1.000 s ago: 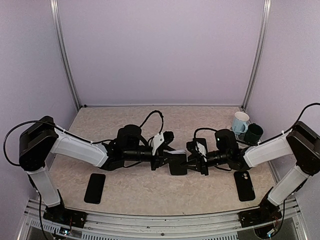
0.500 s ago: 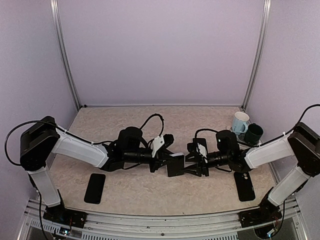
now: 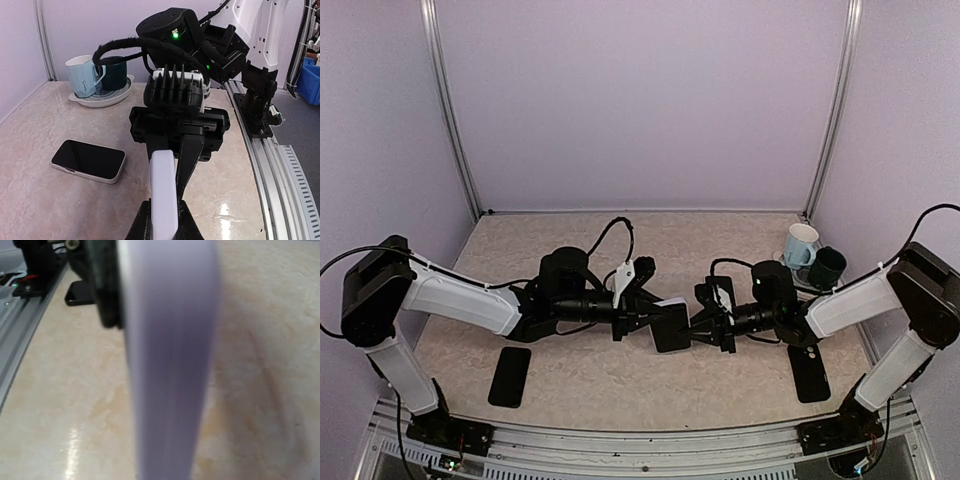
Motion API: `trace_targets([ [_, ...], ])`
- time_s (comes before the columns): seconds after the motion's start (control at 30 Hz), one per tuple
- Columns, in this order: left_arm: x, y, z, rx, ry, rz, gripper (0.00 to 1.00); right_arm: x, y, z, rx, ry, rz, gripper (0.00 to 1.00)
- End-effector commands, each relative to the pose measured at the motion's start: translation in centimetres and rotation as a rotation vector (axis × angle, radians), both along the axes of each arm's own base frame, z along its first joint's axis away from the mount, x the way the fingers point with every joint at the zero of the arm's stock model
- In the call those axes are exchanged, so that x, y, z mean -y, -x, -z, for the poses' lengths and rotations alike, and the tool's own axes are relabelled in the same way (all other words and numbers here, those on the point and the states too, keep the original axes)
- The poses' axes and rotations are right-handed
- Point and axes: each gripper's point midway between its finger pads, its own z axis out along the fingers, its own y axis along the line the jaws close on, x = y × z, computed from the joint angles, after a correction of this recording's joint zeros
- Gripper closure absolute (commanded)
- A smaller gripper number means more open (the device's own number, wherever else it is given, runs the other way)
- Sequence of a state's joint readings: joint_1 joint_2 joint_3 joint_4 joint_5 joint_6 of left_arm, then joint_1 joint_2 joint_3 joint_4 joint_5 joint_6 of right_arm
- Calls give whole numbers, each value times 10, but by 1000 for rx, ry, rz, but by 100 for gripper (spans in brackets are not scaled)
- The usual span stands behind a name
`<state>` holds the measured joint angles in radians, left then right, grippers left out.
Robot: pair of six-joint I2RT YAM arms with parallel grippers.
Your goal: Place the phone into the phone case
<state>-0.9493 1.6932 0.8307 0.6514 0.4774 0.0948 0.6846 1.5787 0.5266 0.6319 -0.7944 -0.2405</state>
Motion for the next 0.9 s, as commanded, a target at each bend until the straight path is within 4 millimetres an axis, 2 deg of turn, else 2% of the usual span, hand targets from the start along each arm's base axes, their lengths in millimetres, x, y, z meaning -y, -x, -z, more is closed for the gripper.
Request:
trace_targets([
  [0.0,3,-2,-41,20,125,-11,91,-6,-4,-25,11,-47,6,100],
  [0.07,-1,-9,-37,-3,119,-51,34,-5,-3,-38,9,-55,3,100],
  [0.1,-4,-13,-36,-7,119,-63,17,-4,-2,-47,12,-70,2,100],
  [0.17,-11,-13,-34,-43,135,-70,9,0,-1,-69,18,-113,-2,100],
  [0.2,-15,-11,-30,-50,141,-70,8,2,1,-83,24,-140,-9,100],
  [0.27,-18,-5,-36,-37,180,-60,7,4,7,-104,31,-187,-40,100],
  [0.43,-10,2,-40,-47,198,-36,12,5,16,-139,60,-273,-80,100],
  [0.5,-6,4,-45,-46,216,-24,21,6,18,-148,87,-299,-83,100],
  [0.53,-3,3,-48,-45,223,-17,32,7,19,-152,78,-310,-85,100],
  [0.63,2,3,-53,-40,230,-7,78,9,21,-160,81,-331,-85,100],
  [0.67,2,4,-53,-39,231,-5,86,9,21,-163,81,-333,-82,100],
  [0.7,1,5,-52,-39,228,-4,100,9,22,-166,79,-335,-78,100],
  [0.83,-3,8,-51,-29,230,-7,100,13,22,-173,86,-339,-59,100],
  [0.87,-3,10,-53,-30,231,-5,90,13,22,-174,88,-339,-51,100],
])
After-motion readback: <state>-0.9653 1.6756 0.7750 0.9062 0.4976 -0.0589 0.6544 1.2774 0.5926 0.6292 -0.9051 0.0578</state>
